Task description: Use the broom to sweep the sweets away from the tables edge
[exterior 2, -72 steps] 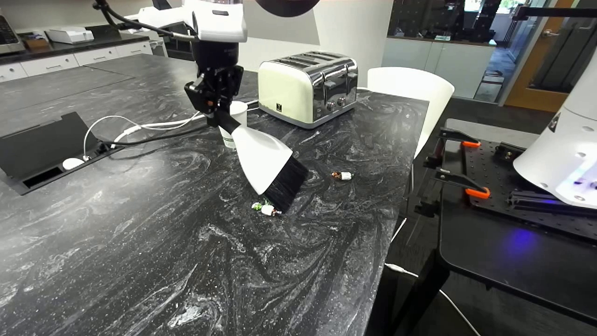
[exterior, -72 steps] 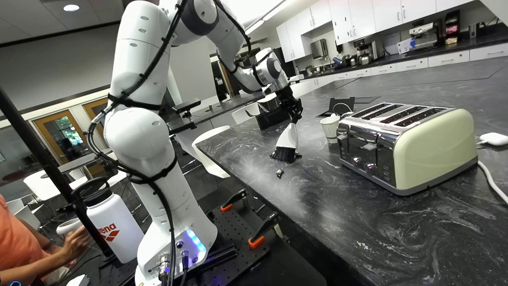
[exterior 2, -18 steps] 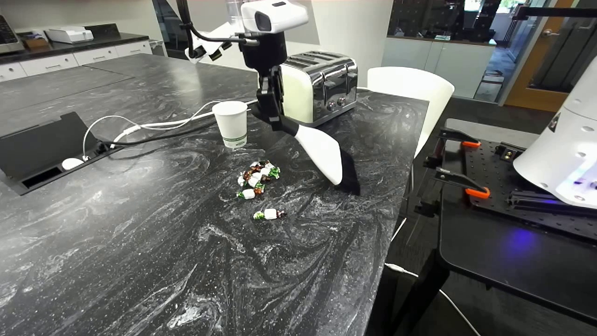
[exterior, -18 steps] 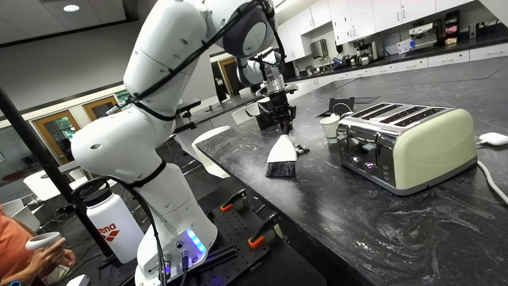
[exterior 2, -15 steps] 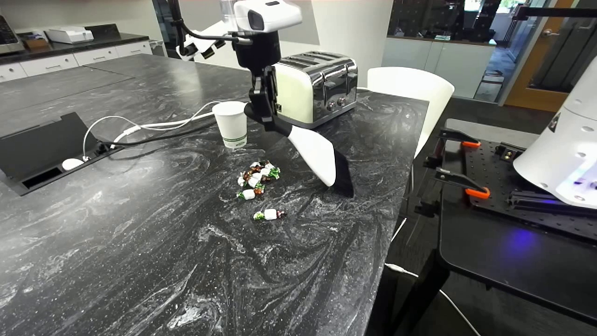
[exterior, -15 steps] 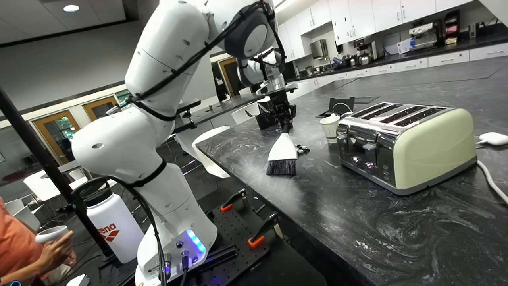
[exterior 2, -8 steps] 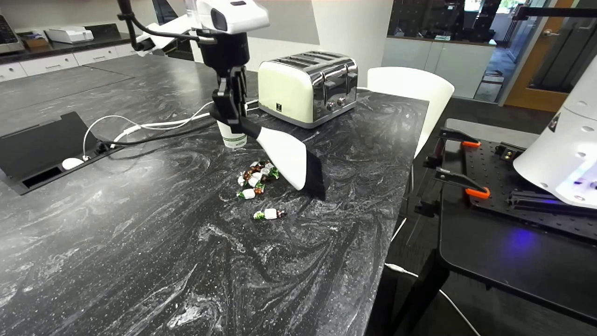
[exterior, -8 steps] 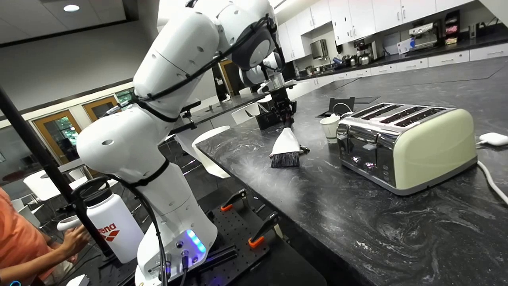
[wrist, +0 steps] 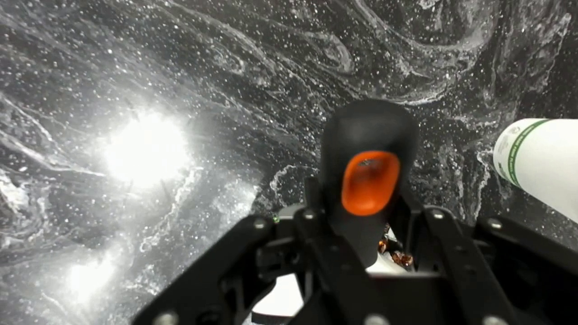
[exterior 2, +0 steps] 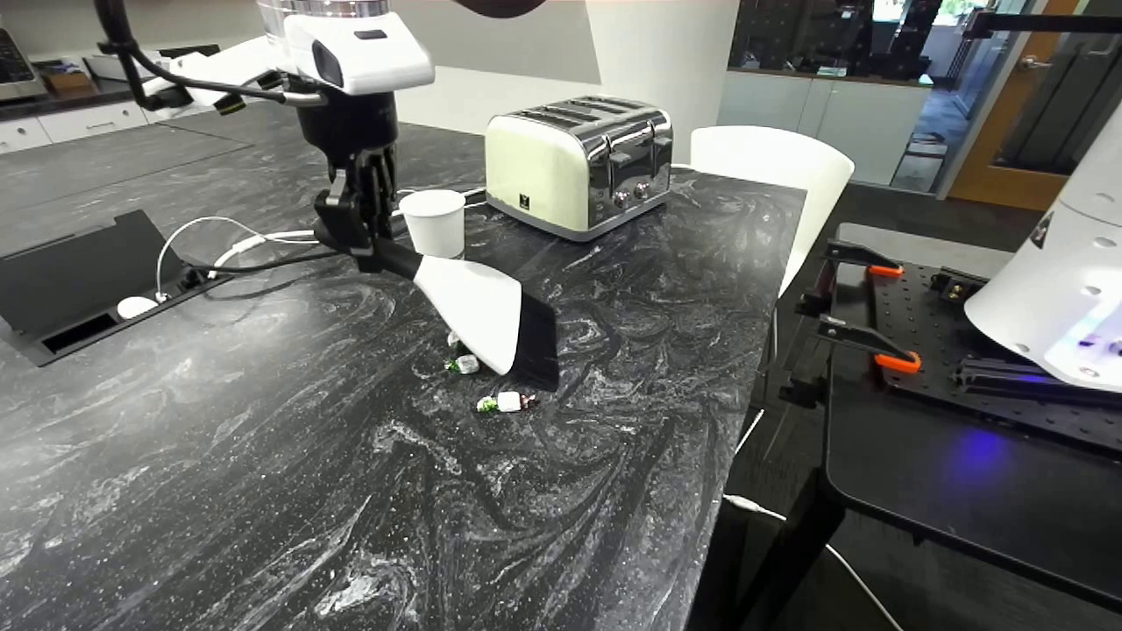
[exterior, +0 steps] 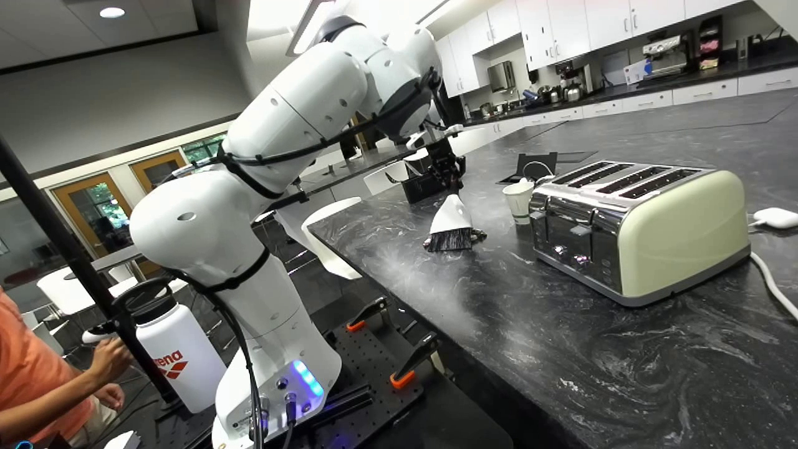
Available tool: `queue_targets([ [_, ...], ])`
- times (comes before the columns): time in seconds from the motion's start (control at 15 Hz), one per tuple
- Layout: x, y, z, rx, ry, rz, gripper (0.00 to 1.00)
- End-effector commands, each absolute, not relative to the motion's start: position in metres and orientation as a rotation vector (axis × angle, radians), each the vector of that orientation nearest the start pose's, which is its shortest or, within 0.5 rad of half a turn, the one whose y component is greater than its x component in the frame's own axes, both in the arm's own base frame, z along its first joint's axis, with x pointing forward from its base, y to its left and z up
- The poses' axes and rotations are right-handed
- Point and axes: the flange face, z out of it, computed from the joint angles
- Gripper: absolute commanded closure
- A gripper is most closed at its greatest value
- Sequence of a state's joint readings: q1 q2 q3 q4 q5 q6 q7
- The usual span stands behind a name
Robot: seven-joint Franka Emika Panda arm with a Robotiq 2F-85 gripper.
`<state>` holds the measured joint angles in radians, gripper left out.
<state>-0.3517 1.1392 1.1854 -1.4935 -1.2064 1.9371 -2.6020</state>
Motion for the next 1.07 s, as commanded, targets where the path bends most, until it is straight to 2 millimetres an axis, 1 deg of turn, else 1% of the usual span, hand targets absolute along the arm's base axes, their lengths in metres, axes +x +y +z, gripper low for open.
queue_targets([
  [0.0, 0.64, 0.325, 0.275, -0.718, 2.936, -0.067, 0.86],
  [0.33, 0.617, 0.328, 0.325, -0.765, 2.957, -0.084, 0.86],
  [0.47, 0.602, 0.327, 0.343, -0.809, 2.994, -0.108, 0.86],
  [0.6, 0.587, 0.323, 0.357, -0.855, 3.041, -0.167, 0.86],
  [0.73, 0.567, 0.316, 0.365, -0.931, 3.098, -0.232, 0.86],
  [0.8, 0.553, 0.311, 0.366, -0.996, 3.126, -0.259, 0.86],
  [0.87, 0.541, 0.306, 0.365, -1.06, 3.149, -0.283, 0.86],
  [1.0, 0.52, 0.293, 0.356, -1.178, 3.195, -0.351, 0.86],
])
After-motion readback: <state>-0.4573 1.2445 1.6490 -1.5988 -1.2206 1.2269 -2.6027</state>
